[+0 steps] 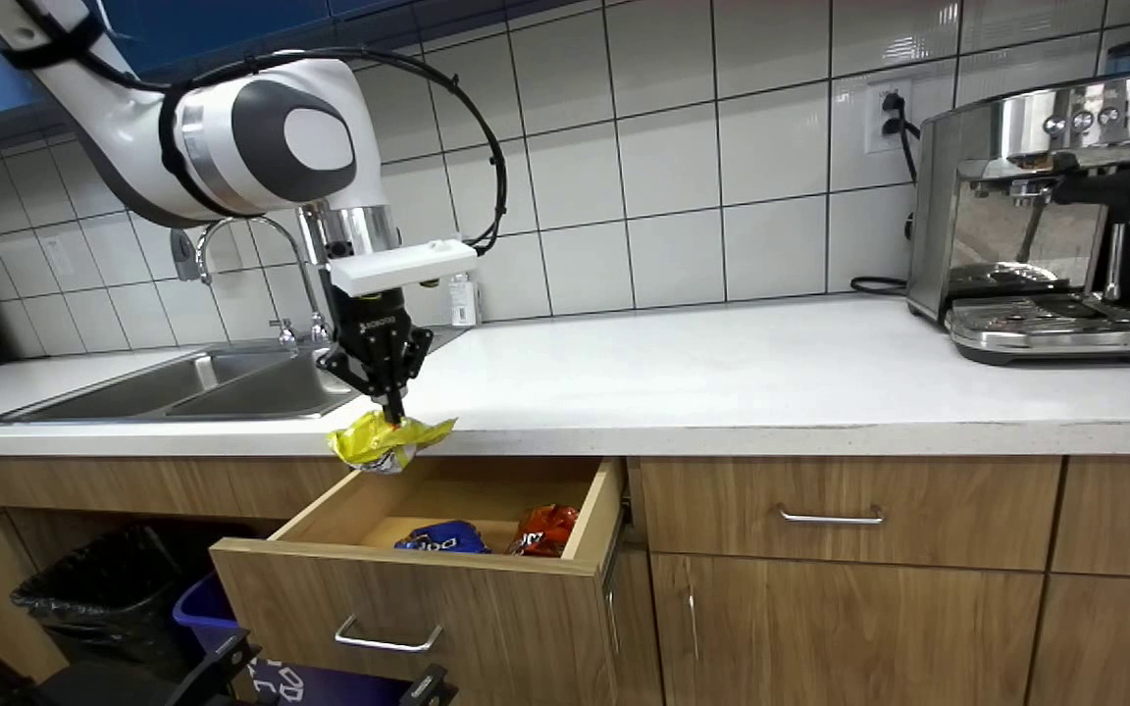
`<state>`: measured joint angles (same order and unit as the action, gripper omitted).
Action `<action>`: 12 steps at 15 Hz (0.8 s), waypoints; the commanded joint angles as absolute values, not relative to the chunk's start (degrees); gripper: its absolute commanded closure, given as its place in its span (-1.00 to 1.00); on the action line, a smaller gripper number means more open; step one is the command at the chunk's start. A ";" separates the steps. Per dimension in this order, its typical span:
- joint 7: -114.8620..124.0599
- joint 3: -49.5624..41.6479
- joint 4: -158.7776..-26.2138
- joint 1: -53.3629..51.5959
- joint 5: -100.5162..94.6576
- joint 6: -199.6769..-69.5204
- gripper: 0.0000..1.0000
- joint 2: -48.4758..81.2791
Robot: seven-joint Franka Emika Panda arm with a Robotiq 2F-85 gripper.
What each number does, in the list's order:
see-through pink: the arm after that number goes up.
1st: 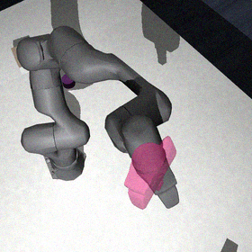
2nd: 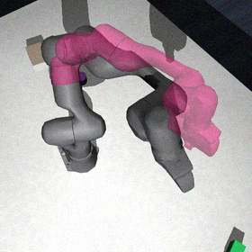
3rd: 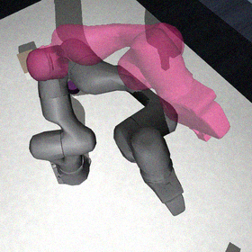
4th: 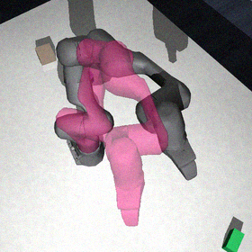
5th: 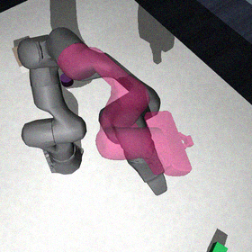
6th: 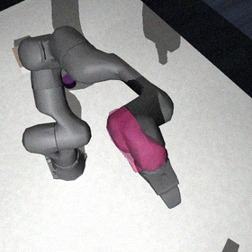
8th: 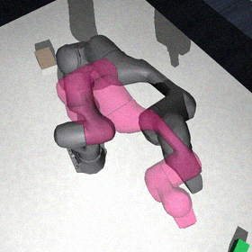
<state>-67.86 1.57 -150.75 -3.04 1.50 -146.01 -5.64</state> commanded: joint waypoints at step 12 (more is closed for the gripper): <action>-65.37 1.93 -154.86 -3.99 -5.15 -151.97 1.00 -4.41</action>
